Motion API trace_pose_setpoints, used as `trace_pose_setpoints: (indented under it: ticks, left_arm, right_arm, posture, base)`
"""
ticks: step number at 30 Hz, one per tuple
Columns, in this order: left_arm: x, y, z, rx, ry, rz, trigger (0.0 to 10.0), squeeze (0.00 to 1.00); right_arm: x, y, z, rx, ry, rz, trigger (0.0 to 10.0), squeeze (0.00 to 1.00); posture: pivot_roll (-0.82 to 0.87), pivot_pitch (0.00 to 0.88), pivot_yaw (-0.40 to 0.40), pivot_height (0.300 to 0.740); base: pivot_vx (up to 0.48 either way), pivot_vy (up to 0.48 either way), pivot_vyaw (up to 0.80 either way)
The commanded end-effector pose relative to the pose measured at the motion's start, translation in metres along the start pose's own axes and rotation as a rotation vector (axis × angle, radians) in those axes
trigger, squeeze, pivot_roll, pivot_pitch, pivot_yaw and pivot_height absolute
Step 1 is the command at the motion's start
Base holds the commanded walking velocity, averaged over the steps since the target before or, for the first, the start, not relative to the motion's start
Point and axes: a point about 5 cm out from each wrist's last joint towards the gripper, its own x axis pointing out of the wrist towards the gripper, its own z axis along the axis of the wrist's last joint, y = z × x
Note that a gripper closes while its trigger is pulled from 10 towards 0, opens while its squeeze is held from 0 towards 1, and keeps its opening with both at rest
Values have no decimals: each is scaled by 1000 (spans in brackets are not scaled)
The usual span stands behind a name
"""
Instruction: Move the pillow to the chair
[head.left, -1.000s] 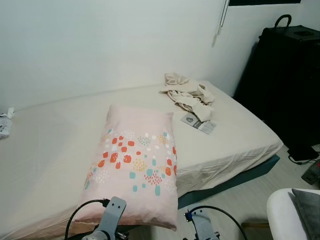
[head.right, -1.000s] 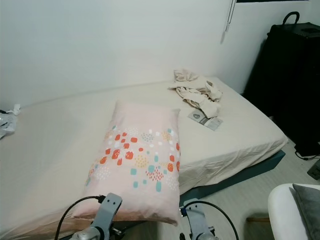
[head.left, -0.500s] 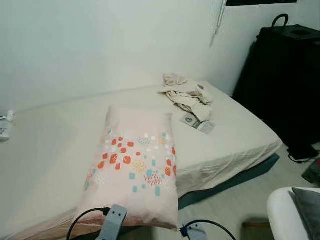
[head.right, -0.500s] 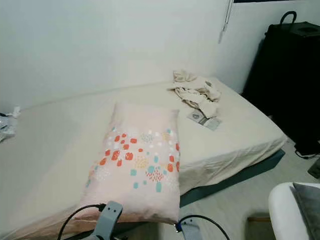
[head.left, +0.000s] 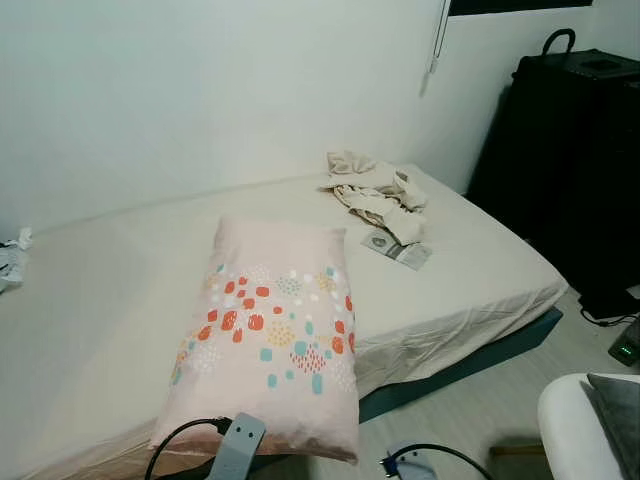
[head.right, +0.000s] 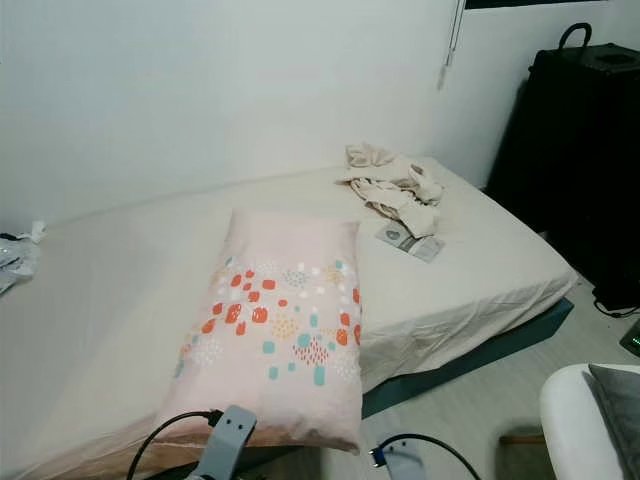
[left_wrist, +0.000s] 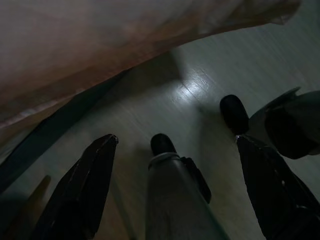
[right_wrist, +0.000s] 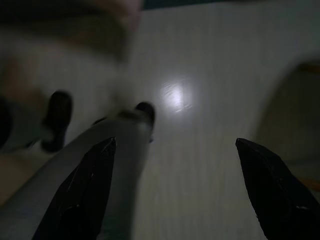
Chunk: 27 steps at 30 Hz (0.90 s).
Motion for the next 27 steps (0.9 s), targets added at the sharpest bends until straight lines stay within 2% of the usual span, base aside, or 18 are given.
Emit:
trace_pose_setpoints:
  ticks: [1,2,3,7,10,12,13,17,19,21,22,23,27]
  left_arm:
    - [2,-2,3,-18,15,29,10000,0]
    - [2,-2,3,-18,15,29,10000,0]
    - [2,-2,3,-19,10,60,10000,0]
    - [0,5,5,-15,-25,116,10000,0]
    - [-3,11,1,-13,-53,122,10000,0]
    - [-8,23,-1,-42,-87,141,10000,0]
    - [-8,23,-1,-42,-87,141,10000,0]
    - [-11,35,-1,-28,-87,170,10000,0]
    - [-14,44,-7,-67,-70,257,10000,0]
    - [-15,45,-7,-85,-76,276,10000,0]
    - [-15,45,-7,-85,-76,276,10000,0]
    - [-16,48,-7,-91,-90,283,10000,0]
    - [-16,46,-5,-81,-103,256,10000,0]
  right_arm:
    - [0,-13,19,6,-108,-54,10000,0]
    - [0,-13,19,6,-108,-54,10000,0]
    - [-2,-21,26,12,-157,-74,10000,0]
    - [-3,-22,22,66,-170,-67,10000,0]
    - [-4,-3,8,11,-153,5,10000,0]
    - [-4,13,-4,-77,-116,81,10000,0]
    - [-4,13,-4,-77,-116,81,10000,0]
    - [-2,8,10,32,-157,20,10000,0]
    - [-1,20,19,-9,-178,86,10000,0]
    - [0,24,23,-31,-191,104,10000,0]
    - [0,24,23,-31,-191,104,10000,0]
    - [1,37,37,-56,-221,135,10000,0]
    - [1,47,49,-61,-256,157,10000,0]
  posture:
    - [-72,41,1,740]
    - [-72,41,1,740]
    - [-87,33,13,740]
    - [-64,45,15,740]
    - [-13,60,6,740]
    - [-16,68,21,740]
    - [-16,68,21,740]
    - [-12,65,6,740]
    - [18,28,12,740]
    - [25,27,11,740]
    - [25,27,11,740]
    - [11,46,24,740]
    - [21,42,20,740]
  base:
    - [0,0,0]
    - [0,0,0]
    - [0,0,0]
    - [0,0,0]
    - [0,0,0]
    - [0,0,0]
    - [0,0,0]
    - [0,0,0]
    - [0,0,0]
    - [0,0,0]
    - [0,0,0]
    - [0,0,0]
    - [0,0,0]
